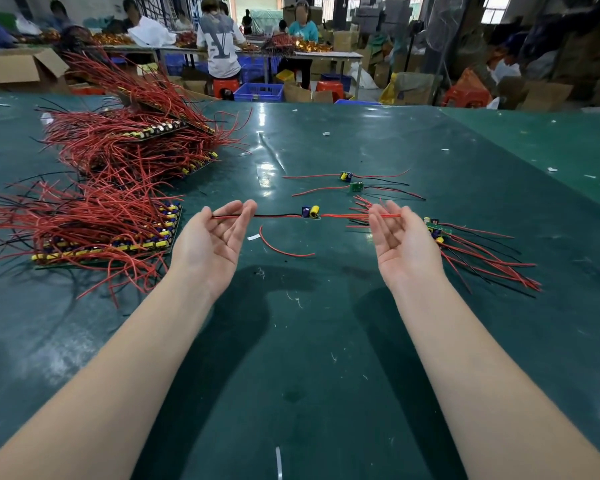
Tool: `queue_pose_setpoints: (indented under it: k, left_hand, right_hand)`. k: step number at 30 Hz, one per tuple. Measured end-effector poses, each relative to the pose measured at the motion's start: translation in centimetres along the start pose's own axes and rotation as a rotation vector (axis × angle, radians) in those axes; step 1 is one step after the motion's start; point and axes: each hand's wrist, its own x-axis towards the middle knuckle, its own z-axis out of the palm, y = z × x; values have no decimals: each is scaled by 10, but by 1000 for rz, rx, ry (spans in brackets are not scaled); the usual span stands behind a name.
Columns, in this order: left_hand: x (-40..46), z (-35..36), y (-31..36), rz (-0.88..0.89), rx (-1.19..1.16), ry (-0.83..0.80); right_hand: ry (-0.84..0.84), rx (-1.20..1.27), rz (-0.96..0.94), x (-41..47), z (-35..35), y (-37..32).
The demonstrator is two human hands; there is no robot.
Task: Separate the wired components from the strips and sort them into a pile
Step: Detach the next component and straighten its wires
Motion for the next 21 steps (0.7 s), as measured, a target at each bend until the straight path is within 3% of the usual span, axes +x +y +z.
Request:
queue_pose_setpoints:
  k: [17, 21]
  left_hand:
    - [-3, 2, -2, -15, -18, -13]
    - [-4, 4, -1, -36, -103, -23]
  right_hand:
    - [21, 87, -54, 0, 2, -15]
    - [-62, -60, 92, 0, 5, -7]
